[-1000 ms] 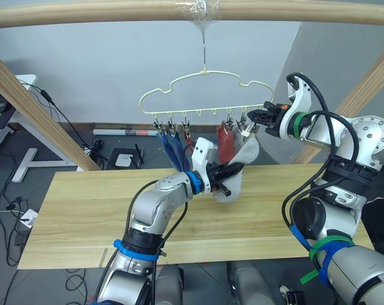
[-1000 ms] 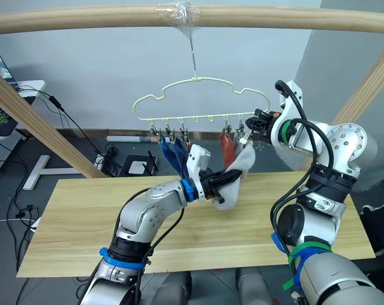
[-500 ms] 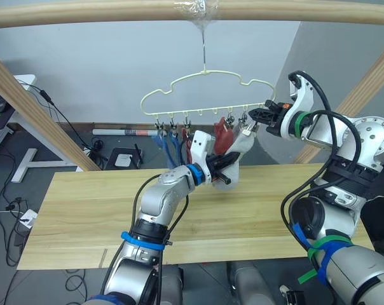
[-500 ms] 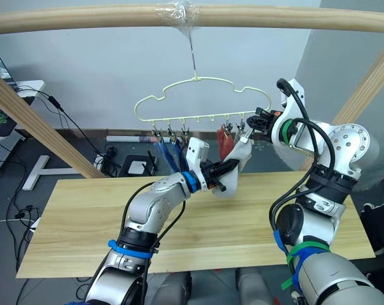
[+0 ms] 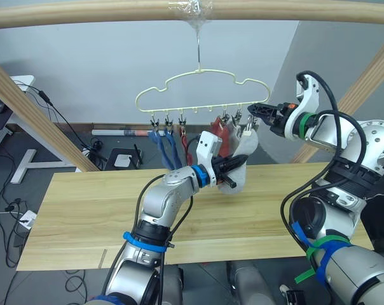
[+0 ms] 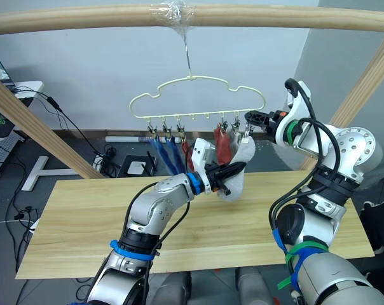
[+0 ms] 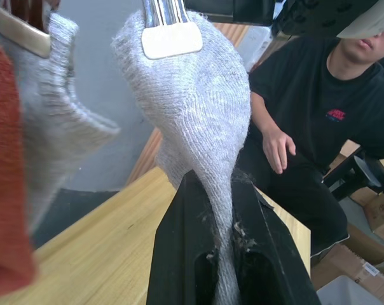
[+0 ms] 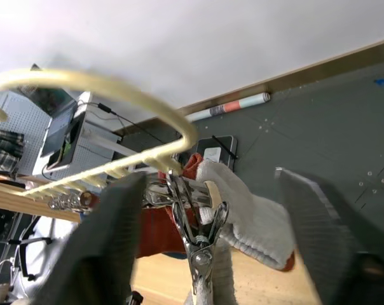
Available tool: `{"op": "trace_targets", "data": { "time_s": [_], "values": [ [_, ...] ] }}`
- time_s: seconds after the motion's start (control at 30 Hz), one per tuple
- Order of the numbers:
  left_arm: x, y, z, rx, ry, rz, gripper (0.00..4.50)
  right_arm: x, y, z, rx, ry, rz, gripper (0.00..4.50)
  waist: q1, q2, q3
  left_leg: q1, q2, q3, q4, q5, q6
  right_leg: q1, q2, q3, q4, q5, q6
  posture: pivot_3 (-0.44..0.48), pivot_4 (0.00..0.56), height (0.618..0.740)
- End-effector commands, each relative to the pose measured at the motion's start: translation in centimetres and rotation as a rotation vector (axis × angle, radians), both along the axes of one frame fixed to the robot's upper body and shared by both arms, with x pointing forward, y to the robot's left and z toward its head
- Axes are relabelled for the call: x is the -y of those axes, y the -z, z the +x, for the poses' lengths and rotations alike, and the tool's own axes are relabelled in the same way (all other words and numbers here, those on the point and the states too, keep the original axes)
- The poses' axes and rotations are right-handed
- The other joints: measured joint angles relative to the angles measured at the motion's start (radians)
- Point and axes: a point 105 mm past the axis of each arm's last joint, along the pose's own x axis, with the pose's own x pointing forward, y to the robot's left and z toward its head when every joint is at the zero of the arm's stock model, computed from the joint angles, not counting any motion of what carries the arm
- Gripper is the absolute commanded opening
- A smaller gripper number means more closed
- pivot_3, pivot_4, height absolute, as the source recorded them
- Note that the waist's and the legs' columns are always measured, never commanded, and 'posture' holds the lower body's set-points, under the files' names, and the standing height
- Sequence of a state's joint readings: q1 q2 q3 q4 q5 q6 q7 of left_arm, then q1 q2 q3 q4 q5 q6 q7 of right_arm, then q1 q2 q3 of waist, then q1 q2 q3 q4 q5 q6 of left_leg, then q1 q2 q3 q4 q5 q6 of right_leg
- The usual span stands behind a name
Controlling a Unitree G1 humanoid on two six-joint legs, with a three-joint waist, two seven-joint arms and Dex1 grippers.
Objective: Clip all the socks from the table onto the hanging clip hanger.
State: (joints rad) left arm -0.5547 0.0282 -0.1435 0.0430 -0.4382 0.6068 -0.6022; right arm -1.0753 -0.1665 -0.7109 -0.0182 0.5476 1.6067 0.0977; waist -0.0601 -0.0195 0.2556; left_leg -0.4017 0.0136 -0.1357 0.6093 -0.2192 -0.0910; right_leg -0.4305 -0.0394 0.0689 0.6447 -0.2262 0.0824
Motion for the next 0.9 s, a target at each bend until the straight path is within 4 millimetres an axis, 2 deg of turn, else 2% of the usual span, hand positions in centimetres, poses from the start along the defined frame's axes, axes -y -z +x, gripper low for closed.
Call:
{"op": "trace_targets", "data": {
  "time_s": [0.03, 0.07, 0.23, 0.43, 0.57, 0.63, 0.73, 0.83, 0.9],
  "values": [
    [0.9, -1.1, -0.8, 0.025, 0.047, -0.038, 0.0, -0.3, -1.8, -0.7, 0.08, -0.036, 0.019, 4.47, 0.0, 0.0, 0.0, 0.0, 0.0, 0.0, 0.0, 0.0, 0.0, 0.0, 0.0, 0.0, 0.0, 0.0, 0.0, -0.04, 0.229, 0.74],
    [1.0, -1.0, -0.8, 0.023, 0.048, -0.038, 0.0, -0.2, -1.9, -0.8, 0.094, -0.04, 0.009, 4.47, 0.0, 0.0, 0.0, 0.0, 0.0, 0.0, 0.0, 0.0, 0.0, 0.0, 0.0, 0.0, 0.0, 0.0, 0.0, -0.04, 0.229, 0.74],
    [1.7, 0.4, -1.2, -0.062, 0.089, -0.065, 1.38, 1.1, -1.2, -1.7, 0.153, -0.018, -0.12, 4.5, 0.001, 0.0, 0.0, -0.001, 0.0, 0.0, 0.0, 0.0, 0.0, 0.0, 0.0, 0.0, -0.001, 0.0, 0.0, -0.059, 0.213, 0.74],
    [0.8, 3.9, -1.5, -0.17, 0.088, -0.039, 3.18, 0.7, 0.2, -2.8, 0.159, -0.036, -0.159, 4.5, -0.018, 0.001, -0.001, 0.0, 0.0, 0.001, 0.0, 0.0, 0.0, -0.001, 0.0, 0.001, 0.0, 0.0, 0.0, -0.065, 0.198, 0.74],
    [-1.1, 7.8, -2.2, -0.282, 0.077, 0.012, 4.38, 1.1, 1.1, -3.5, 0.153, -0.032, -0.192, 4.5, -0.027, 0.002, -0.001, 0.0, 0.0, 0.001, 0.0, 0.0, 0.0, 0.0, 0.0, 0.001, 0.001, 0.0, 0.001, -0.065, 0.198, 0.74],
    [-2.3, 8.8, -2.3, -0.275, 0.051, 0.057, 4.46, 1.2, 1.4, -3.9, 0.155, -0.038, -0.2, 4.5, -0.027, 0.002, -0.001, 0.001, 0.0, 0.001, 0.0, 0.0, 0.0, 0.0, 0.0, 0.001, 0.001, 0.0, 0.001, -0.056, 0.193, 0.74],
    [-4.7, 8.5, -1.8, -0.21, -0.022, 0.1, 4.46, 2.0, 2.2, -4.3, 0.161, -0.03, -0.229, 4.5, -0.025, 0.002, -0.001, 0.0, 0.0, 0.001, 0.0, 0.0, 0.0, 0.0, 0.0, 0.001, 0.001, 0.0, 0.001, -0.056, 0.193, 0.74],
    [-11.3, 4.8, -0.9, -0.03, -0.176, 0.172, 4.46, 3.7, 4.6, -6.0, 0.198, -0.052, -0.384, 4.5, -0.019, 0.001, -0.001, 0.0, 0.0, 0.0, 0.0, 0.0, 0.0, 0.0, 0.0, 0.0, 0.0, 0.0, 0.001, -0.03, 0.203, 0.74],
    [-14.6, 3.5, -1.2, 0.029, -0.227, 0.259, 4.46, 4.4, 5.5, -6.5, 0.241, -0.084, -0.488, 4.5, -0.019, 0.001, -0.001, 0.0, 0.001, 0.0, -0.001, 0.0, 0.0, -0.001, 0.0, 0.001, 0.0, -0.001, 0.002, 0.004, 0.204, 0.74]
  ]
}}
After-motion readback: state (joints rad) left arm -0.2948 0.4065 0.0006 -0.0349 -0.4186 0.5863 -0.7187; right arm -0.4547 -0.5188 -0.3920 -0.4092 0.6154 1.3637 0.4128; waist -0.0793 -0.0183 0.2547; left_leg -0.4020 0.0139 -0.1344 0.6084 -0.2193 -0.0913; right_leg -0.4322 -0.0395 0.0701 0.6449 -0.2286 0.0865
